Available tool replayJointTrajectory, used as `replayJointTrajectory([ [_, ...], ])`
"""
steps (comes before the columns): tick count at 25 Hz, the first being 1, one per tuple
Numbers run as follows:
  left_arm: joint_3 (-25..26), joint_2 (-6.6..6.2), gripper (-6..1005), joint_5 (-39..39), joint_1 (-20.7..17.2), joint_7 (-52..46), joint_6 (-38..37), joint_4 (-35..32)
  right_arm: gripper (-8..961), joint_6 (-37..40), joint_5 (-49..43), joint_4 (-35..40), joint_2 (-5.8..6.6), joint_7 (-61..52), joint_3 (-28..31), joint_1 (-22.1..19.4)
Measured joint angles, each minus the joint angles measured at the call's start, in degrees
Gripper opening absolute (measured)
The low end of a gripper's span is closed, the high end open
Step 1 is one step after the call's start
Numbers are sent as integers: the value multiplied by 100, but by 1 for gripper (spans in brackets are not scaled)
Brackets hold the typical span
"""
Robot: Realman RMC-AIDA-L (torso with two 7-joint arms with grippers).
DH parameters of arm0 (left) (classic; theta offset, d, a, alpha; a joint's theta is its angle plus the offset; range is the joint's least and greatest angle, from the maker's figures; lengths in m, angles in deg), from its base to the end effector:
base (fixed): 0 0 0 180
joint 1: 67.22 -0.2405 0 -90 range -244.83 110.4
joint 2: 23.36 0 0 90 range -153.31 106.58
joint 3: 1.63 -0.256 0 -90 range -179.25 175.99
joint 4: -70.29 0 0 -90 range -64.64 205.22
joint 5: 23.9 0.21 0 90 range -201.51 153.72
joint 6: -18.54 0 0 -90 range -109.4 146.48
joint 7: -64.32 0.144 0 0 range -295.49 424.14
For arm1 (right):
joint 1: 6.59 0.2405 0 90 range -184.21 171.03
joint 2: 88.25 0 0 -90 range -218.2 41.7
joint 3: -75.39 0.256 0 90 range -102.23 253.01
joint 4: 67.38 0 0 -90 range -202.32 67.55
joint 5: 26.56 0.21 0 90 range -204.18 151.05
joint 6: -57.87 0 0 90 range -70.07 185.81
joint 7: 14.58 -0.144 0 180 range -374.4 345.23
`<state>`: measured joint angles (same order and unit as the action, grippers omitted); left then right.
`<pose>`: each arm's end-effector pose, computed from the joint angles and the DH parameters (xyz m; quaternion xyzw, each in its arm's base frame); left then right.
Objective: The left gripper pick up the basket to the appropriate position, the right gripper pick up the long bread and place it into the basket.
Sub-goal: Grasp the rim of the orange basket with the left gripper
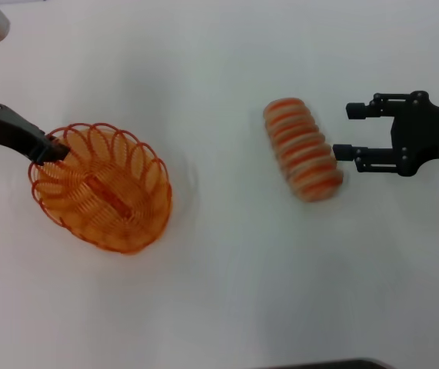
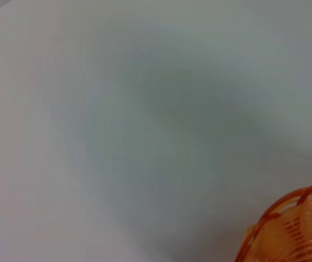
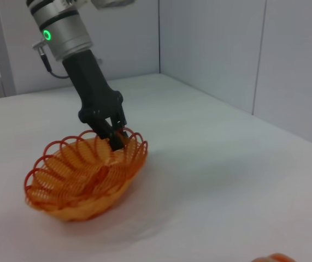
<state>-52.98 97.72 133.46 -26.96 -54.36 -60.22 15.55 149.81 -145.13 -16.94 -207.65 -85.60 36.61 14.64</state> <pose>-0.2572 0.3842 0.0098 -0.9190 -0.3142 0.1427 0.1906 0.3000 0.2991 0.0333 -0.9576 0.1408 0.1640 0.1904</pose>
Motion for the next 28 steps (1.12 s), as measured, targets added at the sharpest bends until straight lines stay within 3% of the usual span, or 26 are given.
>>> replayJointTrajectory([
  [8, -13, -48, 145, 46, 171, -813, -426, -163, 711, -6, 149, -4, -4, 44, 142, 4],
  [10, -52, -81, 137, 148, 329, -1569, -604, -158, 711, -25, 211, -12, -4, 44, 196, 4],
  [17, 12, -64, 109, 190, 518, -2759, -973, -222, 712, -210, 466, -36, -4, 10, 251, 13],
  [28, 556, 195, 90, -167, 424, -3105, -1042, -264, 712, -499, 967, -177, -12, 4, 473, 56],
])
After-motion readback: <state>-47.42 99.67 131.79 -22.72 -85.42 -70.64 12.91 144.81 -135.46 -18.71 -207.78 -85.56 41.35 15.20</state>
